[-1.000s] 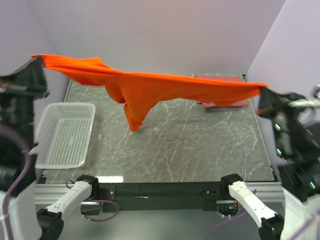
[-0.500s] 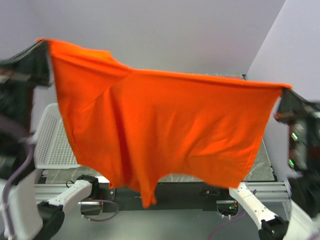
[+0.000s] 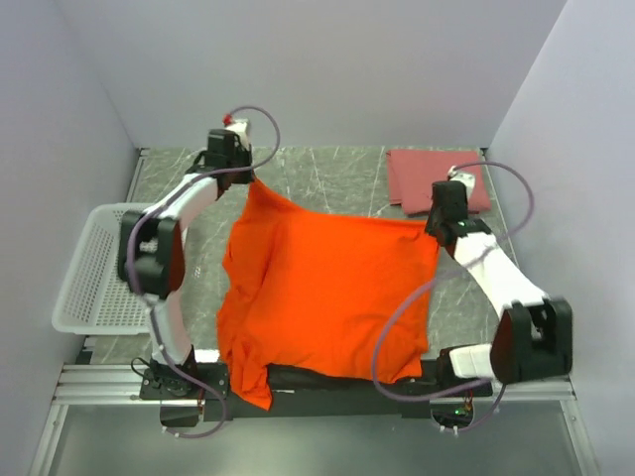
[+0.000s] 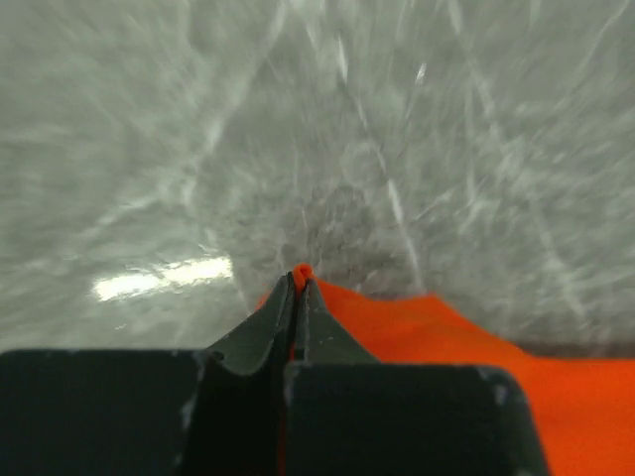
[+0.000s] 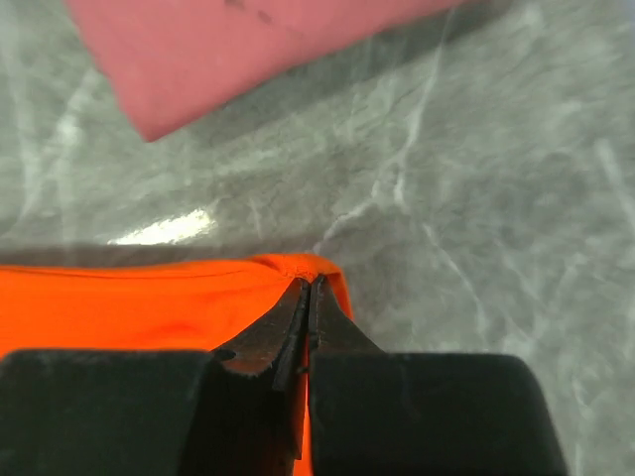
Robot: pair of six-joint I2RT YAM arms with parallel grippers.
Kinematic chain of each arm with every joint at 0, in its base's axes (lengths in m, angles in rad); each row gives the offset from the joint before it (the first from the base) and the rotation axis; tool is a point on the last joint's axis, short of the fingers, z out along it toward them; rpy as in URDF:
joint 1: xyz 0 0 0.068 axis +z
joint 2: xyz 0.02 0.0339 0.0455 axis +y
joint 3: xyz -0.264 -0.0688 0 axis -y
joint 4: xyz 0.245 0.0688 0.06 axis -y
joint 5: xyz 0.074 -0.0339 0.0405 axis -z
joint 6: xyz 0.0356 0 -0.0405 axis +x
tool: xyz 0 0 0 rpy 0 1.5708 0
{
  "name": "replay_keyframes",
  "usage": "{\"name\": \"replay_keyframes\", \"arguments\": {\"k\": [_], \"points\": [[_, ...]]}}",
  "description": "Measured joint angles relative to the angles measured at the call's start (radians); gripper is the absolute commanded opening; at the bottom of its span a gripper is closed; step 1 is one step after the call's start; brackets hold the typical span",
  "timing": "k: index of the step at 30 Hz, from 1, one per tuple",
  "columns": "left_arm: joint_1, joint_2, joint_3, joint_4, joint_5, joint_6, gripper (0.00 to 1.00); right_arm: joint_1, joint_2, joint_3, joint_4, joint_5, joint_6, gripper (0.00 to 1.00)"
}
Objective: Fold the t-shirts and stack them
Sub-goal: Flatten the tshirt out
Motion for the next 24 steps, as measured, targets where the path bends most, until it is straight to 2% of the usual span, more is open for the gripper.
{"name": "replay_keyframes", "arguments": {"k": [3, 7, 16, 24], "points": [[0.000, 0.186, 0.097, -0.038, 0.054, 0.002, 0.01, -0.011, 0.163, 0.009, 0.030, -0.030, 0.000, 0.00], [0.000, 0.310, 0.217, -0.051, 0.088, -0.006, 0.01, -0.016, 0.319, 0.074, 0.049, -0.034, -0.001, 0.00], [0.000, 0.324, 0.278, -0.020, 0.108, -0.024, 0.01, -0.018, 0.345, 0.151, 0.084, -0.032, -0.021, 0.00], [0.000, 0.333, 0.298, -0.021, 0.047, -0.054, 0.00, -0.043, 0.386, 0.217, 0.080, -0.032, -0.042, 0.00]]}}
